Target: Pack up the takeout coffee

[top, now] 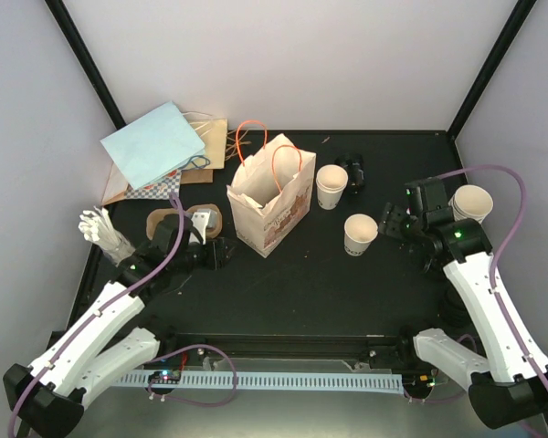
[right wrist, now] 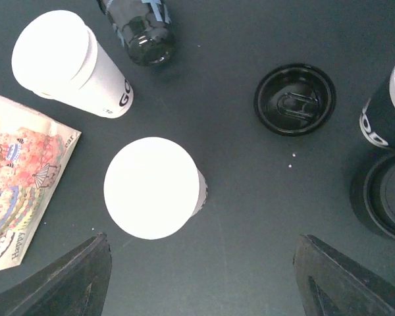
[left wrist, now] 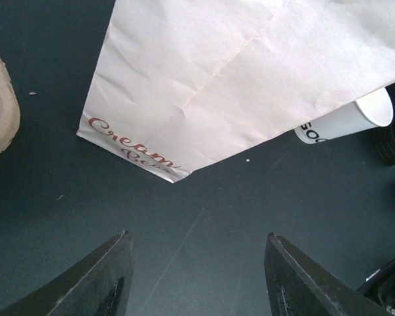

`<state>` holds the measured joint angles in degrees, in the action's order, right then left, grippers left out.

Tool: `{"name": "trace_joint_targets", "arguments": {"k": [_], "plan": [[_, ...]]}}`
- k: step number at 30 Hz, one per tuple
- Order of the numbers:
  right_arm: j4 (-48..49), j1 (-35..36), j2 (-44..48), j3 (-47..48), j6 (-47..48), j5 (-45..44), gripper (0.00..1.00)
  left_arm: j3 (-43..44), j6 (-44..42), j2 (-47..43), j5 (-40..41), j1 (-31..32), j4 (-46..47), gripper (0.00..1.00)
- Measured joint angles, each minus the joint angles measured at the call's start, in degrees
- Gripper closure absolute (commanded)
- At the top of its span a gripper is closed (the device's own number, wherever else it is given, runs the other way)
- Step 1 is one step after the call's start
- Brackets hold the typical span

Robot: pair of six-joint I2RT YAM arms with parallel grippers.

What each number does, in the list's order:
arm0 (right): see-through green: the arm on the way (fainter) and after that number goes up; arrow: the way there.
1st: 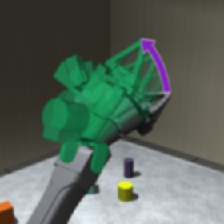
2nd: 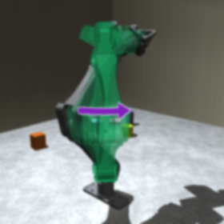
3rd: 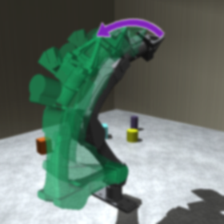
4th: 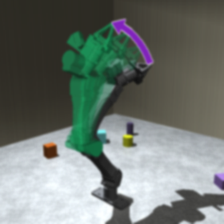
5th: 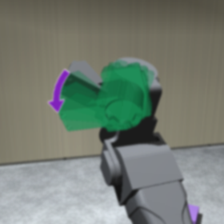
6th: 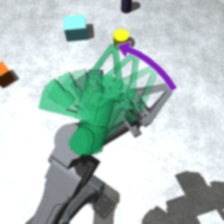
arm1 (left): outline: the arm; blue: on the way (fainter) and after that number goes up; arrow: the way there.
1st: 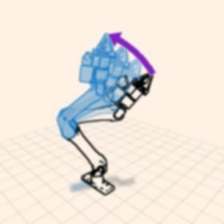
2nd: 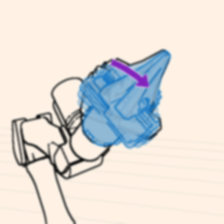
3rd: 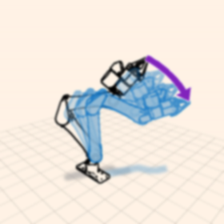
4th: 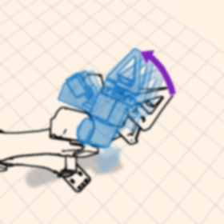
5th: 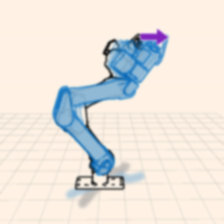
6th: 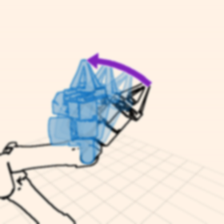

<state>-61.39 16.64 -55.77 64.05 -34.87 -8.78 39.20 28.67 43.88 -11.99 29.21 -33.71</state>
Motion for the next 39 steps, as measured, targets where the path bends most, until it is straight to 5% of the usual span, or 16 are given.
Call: {"name": "trace_joint_targets", "arguments": {"k": [12,34,39], "plan": [[3.17,0.04,-8.81,-1.31,6.97,-3.78,0.36,-0.31,-0.13,0.00,-2.95,0.00,1.57,0.42],[14.78,-8.11,-36.98,3.13,6.01,-9.73,0.41,-2.23,0.11,0.02,-6.12,0.00,2.51,0.41],[16.50,-8.04,-42.45,3.89,5.88,-9.90,0.49,-2.23,0.44,0.07,-6.25,0.00,2.73,0.41]]}}
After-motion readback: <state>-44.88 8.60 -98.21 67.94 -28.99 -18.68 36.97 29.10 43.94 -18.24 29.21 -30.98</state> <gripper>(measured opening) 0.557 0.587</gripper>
